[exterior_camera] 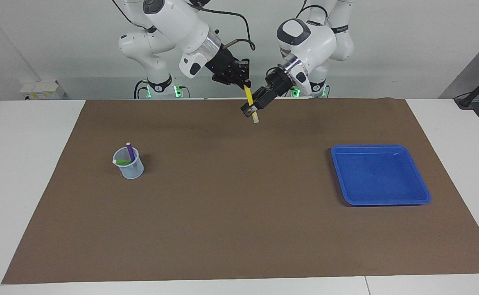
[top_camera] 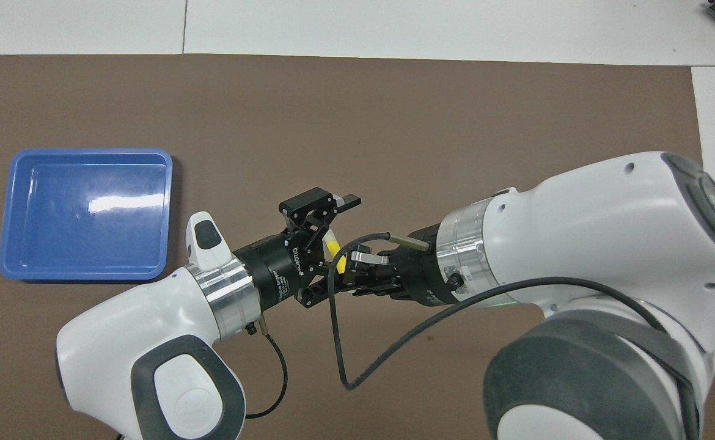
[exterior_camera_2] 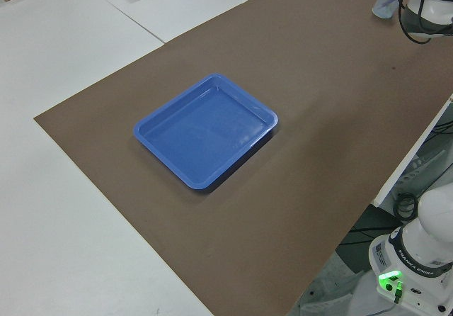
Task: Right arm passes pens to left for tray arrangement
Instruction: 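Close the left gripper on the yellow pen held by the right gripper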
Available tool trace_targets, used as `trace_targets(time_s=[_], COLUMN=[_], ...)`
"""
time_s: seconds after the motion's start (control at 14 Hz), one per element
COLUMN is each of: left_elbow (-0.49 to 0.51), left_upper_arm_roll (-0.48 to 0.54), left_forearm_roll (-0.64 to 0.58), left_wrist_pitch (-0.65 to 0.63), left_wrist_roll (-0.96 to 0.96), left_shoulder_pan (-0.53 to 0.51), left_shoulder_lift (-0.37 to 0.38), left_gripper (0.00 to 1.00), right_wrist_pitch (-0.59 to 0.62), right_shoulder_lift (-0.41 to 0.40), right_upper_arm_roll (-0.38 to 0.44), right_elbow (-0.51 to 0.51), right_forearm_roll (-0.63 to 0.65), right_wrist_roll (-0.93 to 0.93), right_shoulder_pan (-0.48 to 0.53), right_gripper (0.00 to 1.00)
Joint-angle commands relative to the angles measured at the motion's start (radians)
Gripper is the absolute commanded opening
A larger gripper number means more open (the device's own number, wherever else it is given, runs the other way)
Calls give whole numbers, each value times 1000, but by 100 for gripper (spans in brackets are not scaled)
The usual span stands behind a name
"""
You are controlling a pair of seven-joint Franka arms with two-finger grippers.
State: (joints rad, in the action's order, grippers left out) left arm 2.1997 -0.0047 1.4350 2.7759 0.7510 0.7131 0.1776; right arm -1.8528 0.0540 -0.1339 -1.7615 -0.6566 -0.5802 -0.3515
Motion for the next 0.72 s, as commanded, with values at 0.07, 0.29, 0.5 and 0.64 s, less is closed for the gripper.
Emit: trace_targets(time_s=[0.07,0.29,0.5,0.64], left_elbow=[-6,12,14,15], left_upper_arm_roll=[14,15,15,15], left_forearm_roll=[13,5,-53,-67], left_wrist_pitch=[-88,-157,-292,-312], left_wrist_roll=[-21,-42,-39,-41], left_shoulder_pan=[-38,-81,-162,-184], left_shoulder_lift=[13,39,65,72], left_gripper=[90,91,91,90], right_wrist_pitch=[-8,-9,-9,-11], right_shoulder_lift=[17,15,15,15], right_upper_arm_roll=[-4,-4,-4,-6], right_elbow=[-19,-19,-18,-19], right_forearm_roll=[-32,-34,-34,-34], right_wrist_roll=[25,23,25,25], right_shoulder_pan=[3,3,3,3], right_gripper=[0,0,0,0])
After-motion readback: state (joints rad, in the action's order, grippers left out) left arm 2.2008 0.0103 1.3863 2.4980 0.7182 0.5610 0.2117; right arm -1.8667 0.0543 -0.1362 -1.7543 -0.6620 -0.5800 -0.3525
